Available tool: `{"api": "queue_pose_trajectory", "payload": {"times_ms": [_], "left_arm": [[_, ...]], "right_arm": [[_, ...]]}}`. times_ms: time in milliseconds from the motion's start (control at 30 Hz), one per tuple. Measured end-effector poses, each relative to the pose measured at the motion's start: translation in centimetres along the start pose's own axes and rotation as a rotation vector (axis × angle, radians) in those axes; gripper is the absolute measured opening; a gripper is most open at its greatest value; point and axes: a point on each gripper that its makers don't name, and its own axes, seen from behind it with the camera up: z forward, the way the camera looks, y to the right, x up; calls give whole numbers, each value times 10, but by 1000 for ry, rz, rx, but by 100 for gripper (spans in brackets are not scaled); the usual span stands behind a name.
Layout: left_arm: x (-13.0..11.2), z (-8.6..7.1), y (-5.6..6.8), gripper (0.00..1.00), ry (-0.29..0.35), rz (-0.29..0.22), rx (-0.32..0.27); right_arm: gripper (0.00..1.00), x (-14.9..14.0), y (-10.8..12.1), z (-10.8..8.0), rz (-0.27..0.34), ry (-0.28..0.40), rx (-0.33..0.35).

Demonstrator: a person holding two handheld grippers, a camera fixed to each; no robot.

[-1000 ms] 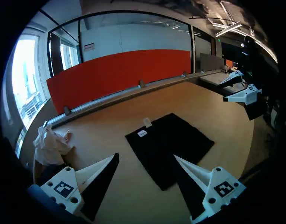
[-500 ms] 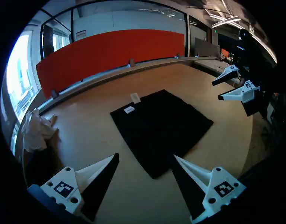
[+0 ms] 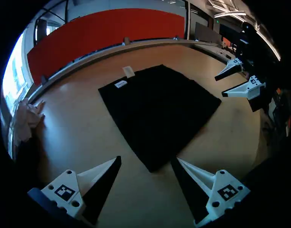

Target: Fold towel

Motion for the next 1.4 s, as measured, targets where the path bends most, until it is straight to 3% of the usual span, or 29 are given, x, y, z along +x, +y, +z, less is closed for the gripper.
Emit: {"api": "queue_pose_trajectory", "payload": {"times_ms": [533,867,1067,1333,1400], "left_arm": [[-8,24,12,97,-38,7,-54],[-9,25,13,93,-50,35,-56],[-9,26,15,82,-47,29,-51],[-7,26,20,53,-52,30,-51],[-7,26,21,50,-55,29,-49]], "right_arm": [[98,-34,0,18,13,-72,33],[83,-38,0,25,10,-82,49],[66,-38,1,25,6,-81,45],[31,-39,-3,24,6,-86,47],[25,-39,-5,23,9,-90,48]]}}
